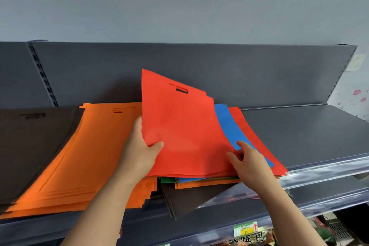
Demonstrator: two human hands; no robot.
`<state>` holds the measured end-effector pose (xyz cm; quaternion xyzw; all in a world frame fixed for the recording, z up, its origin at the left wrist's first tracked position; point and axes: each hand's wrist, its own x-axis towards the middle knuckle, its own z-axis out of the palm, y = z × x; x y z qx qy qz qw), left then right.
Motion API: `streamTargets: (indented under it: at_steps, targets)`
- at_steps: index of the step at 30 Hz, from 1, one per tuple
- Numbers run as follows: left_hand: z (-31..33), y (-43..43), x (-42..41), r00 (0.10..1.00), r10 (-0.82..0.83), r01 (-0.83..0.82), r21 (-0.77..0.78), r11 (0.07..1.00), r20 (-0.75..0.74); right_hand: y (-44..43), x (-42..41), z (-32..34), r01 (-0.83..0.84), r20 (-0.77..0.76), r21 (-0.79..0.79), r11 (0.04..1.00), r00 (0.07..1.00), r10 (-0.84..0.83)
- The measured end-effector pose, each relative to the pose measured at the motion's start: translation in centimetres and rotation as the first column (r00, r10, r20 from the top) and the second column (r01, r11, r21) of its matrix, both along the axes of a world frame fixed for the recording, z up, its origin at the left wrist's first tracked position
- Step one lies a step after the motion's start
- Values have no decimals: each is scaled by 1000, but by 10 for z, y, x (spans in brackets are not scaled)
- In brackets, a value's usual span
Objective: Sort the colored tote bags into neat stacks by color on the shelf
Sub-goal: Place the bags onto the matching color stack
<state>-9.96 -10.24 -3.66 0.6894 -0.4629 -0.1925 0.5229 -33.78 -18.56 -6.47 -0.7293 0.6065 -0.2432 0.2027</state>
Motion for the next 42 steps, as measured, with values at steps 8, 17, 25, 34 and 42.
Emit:
streamTargets:
  at_steps: [8,17,25,34,42]
  targets:
    - [-16,29,22,997,44,-58,228,972,66,7,35,0,-33,-101,-11,999,994,32]
    - [-1,65,50,965,218,-227,49,973,144,40,68,23,-124,106,-210,970,983,149]
    - [5,141,119,928,328,-336,17,942,175,96,149,35,-264,73,-323,909,951,302]
    - [10,269,242,852,466,-488,39,872,240,190,298,30,-388,78,-334,859,897,436]
    - [9,349,334,840,507,-532,111,839,195,254,403,27,-457,127,-278,845,854,504]
